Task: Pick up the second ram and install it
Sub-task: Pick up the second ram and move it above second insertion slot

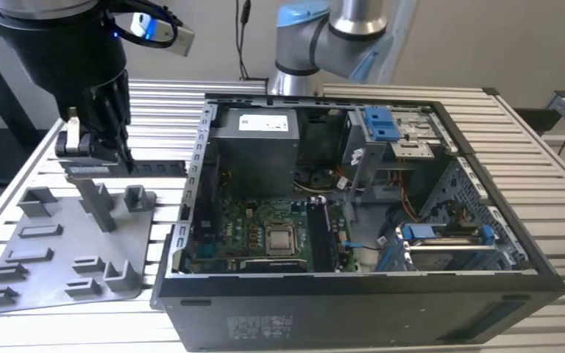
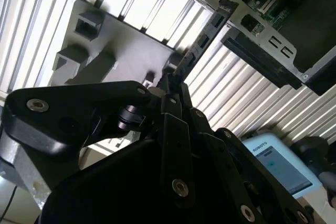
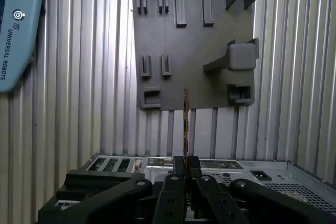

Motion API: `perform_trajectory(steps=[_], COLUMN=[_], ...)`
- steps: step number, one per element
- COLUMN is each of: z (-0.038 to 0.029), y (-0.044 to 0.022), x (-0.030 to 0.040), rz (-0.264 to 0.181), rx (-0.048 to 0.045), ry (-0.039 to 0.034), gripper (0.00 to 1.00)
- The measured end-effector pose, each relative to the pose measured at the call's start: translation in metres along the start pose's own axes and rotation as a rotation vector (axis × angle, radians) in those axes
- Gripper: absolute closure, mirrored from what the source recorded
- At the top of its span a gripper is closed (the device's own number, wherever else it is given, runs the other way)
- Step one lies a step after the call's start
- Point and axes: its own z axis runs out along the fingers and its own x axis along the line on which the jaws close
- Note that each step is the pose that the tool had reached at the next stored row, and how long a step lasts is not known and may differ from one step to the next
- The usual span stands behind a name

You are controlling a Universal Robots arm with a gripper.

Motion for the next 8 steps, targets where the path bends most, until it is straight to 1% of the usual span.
perform_trajectory(steps=[8], z=[-0.0002], y=[-0.0121], x=[-0.0012], rz=[0.000], rx=[-0.0001], ry=[0.0000], gripper=[0.86])
